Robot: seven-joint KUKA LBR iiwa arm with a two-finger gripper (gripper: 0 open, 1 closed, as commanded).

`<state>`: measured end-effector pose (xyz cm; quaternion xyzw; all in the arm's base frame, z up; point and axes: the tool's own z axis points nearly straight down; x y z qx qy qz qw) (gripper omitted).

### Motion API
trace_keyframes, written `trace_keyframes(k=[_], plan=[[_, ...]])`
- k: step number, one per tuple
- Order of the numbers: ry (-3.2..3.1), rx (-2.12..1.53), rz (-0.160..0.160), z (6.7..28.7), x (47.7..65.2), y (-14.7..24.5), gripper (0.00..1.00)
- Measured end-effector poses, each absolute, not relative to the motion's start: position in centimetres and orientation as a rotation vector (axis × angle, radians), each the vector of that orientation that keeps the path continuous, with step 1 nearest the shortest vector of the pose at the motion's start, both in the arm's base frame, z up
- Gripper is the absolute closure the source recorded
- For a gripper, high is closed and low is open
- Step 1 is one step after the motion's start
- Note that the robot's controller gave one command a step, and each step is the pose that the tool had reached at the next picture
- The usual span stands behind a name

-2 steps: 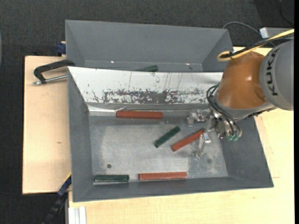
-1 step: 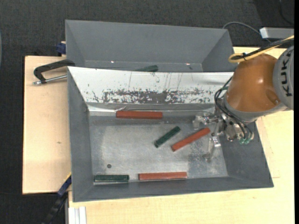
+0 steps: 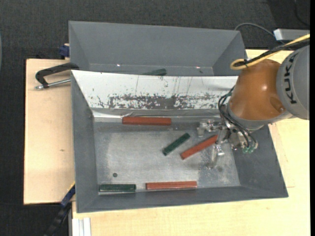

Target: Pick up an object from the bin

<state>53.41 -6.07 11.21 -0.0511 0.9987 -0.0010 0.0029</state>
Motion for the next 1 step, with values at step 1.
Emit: trace_keyframes(k=[1], plan=[[3.033, -0.794, -0.001, 7.09, 56.93, -9.25, 1.00]])
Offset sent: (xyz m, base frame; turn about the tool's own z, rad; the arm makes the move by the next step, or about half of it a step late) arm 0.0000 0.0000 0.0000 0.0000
